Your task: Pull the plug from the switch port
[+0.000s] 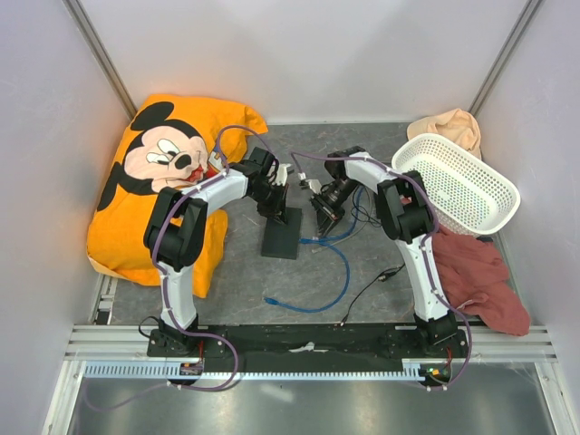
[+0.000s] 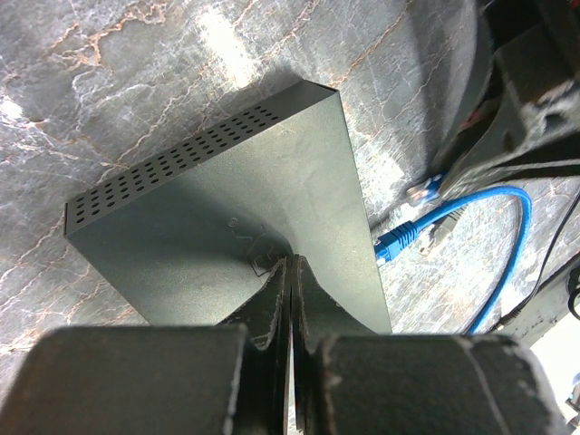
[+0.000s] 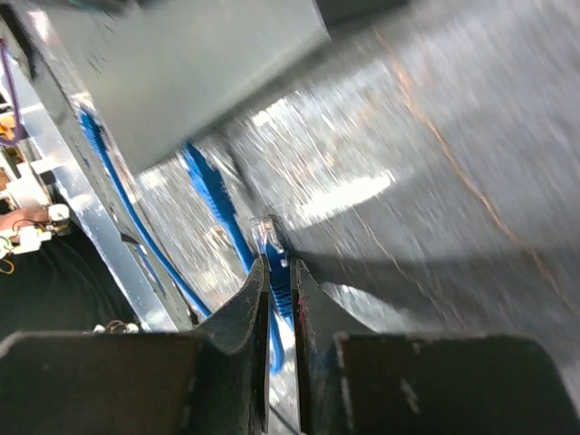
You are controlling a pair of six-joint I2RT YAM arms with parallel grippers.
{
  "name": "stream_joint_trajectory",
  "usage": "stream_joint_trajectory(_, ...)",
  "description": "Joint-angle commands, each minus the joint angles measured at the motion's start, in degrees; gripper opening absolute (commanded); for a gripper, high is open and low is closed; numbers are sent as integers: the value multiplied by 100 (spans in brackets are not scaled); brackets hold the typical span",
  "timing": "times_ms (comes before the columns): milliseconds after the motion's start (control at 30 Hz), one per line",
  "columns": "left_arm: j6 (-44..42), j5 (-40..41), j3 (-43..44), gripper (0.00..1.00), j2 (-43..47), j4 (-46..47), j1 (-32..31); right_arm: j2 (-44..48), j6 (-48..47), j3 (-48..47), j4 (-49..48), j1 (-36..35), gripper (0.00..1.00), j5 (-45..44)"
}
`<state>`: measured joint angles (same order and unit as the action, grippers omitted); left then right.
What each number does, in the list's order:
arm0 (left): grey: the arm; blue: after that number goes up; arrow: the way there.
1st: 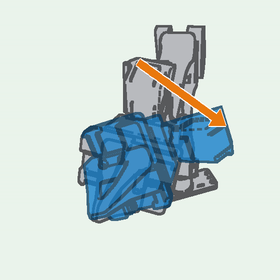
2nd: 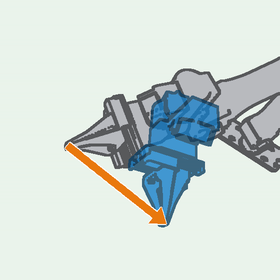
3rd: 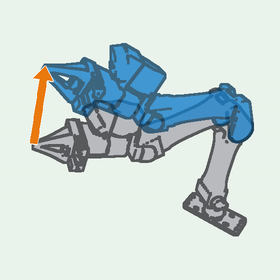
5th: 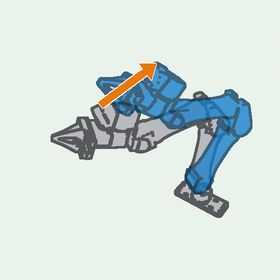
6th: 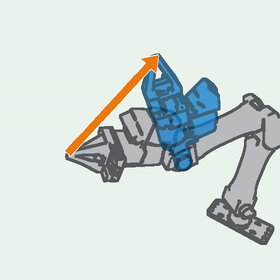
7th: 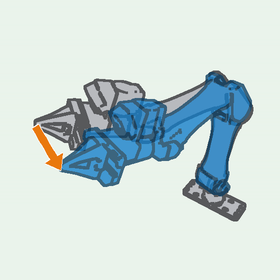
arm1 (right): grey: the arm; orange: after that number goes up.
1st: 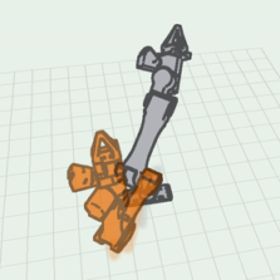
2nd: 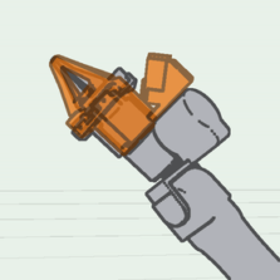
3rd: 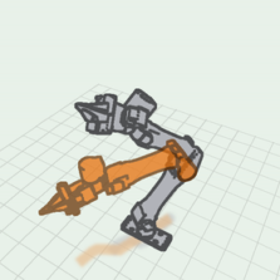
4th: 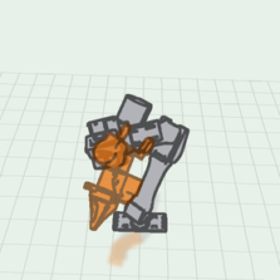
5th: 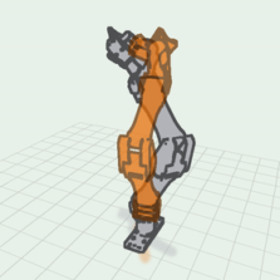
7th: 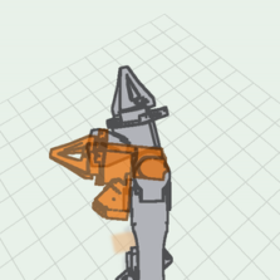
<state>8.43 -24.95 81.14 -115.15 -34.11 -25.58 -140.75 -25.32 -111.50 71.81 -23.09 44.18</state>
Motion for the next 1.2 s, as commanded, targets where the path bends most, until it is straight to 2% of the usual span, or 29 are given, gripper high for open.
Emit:
stream_joint_trajectory(0, -403, 746, -318, 2, -587, 62, -228, -445, -579, -72, -563, 235, 0, -2159)
stream_joint_trajectory(267, -394, 711, -327, 2, -570, 71, -228, -375, -228, -1197, -738, 604, 0, -2423)
stream_joint_trajectory(467, -394, 702, -318, 2, -578, 71, -228, -6, 246, -1593, -1782, 823, 0, -2836)
stream_joint_trajectory(800, -438, 737, -362, 2, -473, 80, -263, -322, 827, -2472, -2821, 1114, 0, -3653)
stream_joint_trajectory(1167, -447, 720, -362, 2, -482, 80, -289, -295, 1178, -2429, -3129, 1096, 2, -4208)
